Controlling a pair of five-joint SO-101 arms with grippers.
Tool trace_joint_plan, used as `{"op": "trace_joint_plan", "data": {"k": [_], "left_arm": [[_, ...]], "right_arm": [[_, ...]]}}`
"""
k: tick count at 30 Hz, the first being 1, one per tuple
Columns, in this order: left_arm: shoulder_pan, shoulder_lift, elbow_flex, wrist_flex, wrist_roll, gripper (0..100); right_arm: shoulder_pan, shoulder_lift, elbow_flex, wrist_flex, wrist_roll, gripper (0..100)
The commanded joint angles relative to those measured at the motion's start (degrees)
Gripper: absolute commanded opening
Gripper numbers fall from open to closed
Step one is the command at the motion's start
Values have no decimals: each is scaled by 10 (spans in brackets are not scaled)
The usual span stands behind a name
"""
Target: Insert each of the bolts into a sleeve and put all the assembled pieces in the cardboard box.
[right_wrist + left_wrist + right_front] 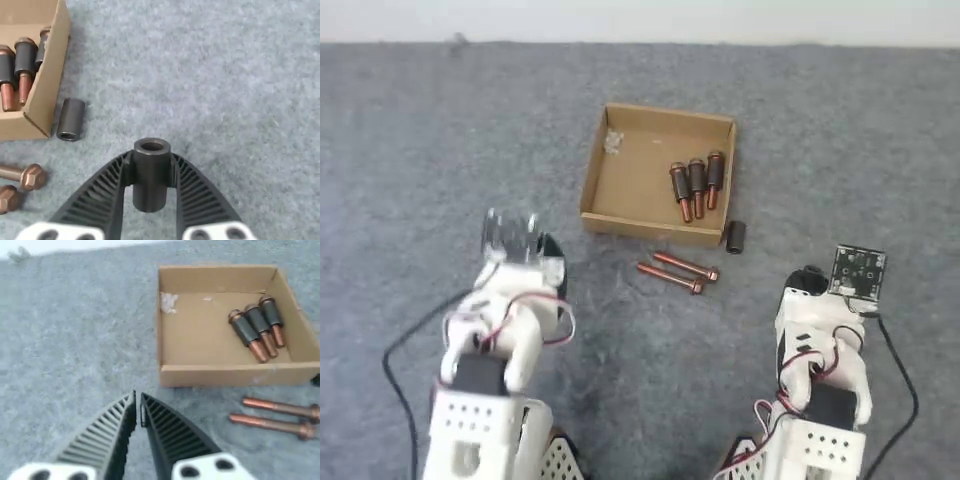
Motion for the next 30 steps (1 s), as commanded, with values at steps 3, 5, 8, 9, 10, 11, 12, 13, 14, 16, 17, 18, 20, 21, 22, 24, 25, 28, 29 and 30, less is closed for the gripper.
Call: {"op": "trace_joint_plan", "data": {"k": [3,5,8,9,10,11,12,13,14,16,17,18,20,21,22,24,25,28,29,30], "left_arm": [[51,252,-198,8,3,12],[73,311,-241,6,2,12],[113,394,-303,7,-18,13],[127,418,-320,7,-39,13],[142,441,-336,8,-62,13],[156,461,-349,8,-84,13],[169,479,-361,8,-105,13],[180,497,-371,9,-123,13],[190,512,-378,9,-141,13],[208,537,-391,9,-174,13],[219,549,-394,9,-190,13],[229,559,-396,11,-207,13],[252,578,-397,26,-248,13],[263,587,-397,33,-270,13],[273,598,-397,40,-288,13],[288,618,-397,53,-322,13],[295,629,-397,57,-337,13],[302,657,-403,69,-381,55],[302,668,-413,81,-395,85],[302,680,-426,94,-404,119]], "right_arm": [[7,-14,8,0,-6,6],[7,-13,8,0,-6,6],[7,-11,8,0,-5,6],[7,-11,8,0,-5,6],[7,-10,8,0,-5,6],[7,-10,8,0,-5,6],[7,-10,8,0,-5,6],[7,-9,8,0,-5,6],[7,-9,8,0,-5,6],[7,-9,8,0,-5,6],[7,-9,8,0,-5,6],[7,-9,8,0,-5,6],[7,-9,8,0,-4,6],[7,-9,8,0,-4,6],[7,-8,8,0,-4,6],[7,-8,8,0,-4,6],[7,-8,8,0,-4,6],[7,-7,8,0,-3,6],[7,-7,8,1,-3,6],[7,-7,8,1,-3,6]]}}
